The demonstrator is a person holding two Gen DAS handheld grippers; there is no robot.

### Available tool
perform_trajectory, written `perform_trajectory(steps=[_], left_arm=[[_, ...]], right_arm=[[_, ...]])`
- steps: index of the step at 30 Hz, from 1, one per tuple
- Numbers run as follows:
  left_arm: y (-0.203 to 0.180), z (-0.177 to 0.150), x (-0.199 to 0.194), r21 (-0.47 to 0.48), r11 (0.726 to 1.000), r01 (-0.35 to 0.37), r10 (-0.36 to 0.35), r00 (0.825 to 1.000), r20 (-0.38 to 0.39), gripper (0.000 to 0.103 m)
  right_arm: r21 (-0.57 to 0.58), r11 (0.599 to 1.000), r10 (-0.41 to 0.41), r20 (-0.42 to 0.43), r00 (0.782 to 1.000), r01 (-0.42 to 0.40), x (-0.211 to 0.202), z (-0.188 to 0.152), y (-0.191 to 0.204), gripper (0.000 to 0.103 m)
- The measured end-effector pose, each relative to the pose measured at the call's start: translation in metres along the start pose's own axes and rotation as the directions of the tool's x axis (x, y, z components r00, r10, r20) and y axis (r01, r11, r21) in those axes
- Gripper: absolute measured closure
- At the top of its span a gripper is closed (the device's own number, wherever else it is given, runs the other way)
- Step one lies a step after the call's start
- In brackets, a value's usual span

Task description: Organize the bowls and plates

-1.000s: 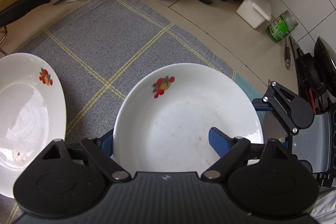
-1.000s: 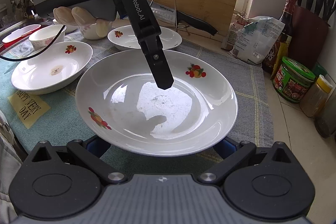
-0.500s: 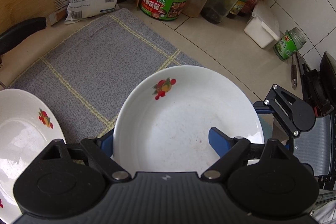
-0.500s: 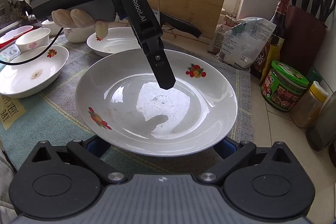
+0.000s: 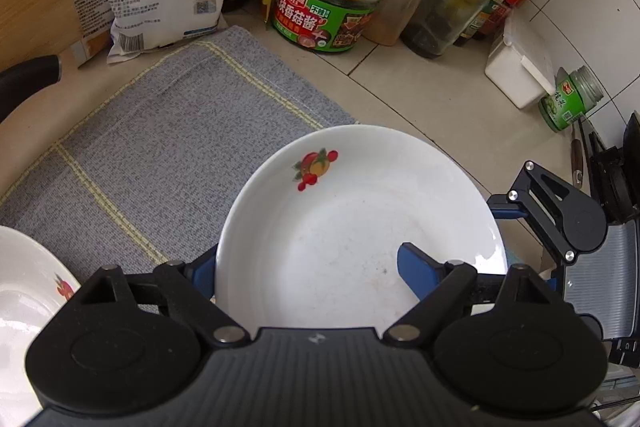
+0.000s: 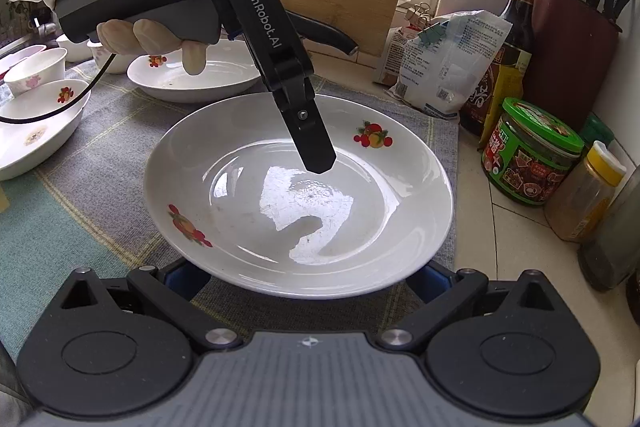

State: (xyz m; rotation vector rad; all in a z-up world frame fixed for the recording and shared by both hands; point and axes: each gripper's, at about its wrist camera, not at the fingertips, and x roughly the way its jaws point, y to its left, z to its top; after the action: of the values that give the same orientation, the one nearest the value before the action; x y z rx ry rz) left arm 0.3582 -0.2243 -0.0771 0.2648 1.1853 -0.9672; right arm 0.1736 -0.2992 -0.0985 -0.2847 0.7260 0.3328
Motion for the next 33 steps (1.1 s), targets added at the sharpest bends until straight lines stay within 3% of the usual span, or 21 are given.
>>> perform_trajectory(steps=[18, 24, 28, 33], left_arm=[[0.003, 0.006, 0.013, 0.002, 1.0, -0.021, 0.021, 0.999, 0.024, 0.014], [-0.006, -0.003, -0.002, 0.03, 0.996, -0.089, 0.086, 0.993, 0.077, 0.013], [-0.017, -0.017, -0.029, 0.03, 0.991, -0.13, 0.123, 0.979, 0.162, 0.01], [-0.036, -0.053, -0.072, -0.016, 0.981, -0.191, 0.187, 0.935, 0.301, 0.005]], right_arm=[[0.065, 0.998, 0.02, -0.027, 0.999, -0.019, 0.012, -0.005, -0.007, 0.0], [0.114, 0.993, 0.036, -0.027, 0.999, -0.032, 0.003, -0.007, -0.008, 0.0], [0.176, 0.984, 0.03, -0.035, 0.999, -0.023, -0.01, -0.005, -0.005, 0.0], [0.258, 0.966, 0.002, -0.015, 1.0, 0.002, -0.029, -0.003, 0.009, 0.0]])
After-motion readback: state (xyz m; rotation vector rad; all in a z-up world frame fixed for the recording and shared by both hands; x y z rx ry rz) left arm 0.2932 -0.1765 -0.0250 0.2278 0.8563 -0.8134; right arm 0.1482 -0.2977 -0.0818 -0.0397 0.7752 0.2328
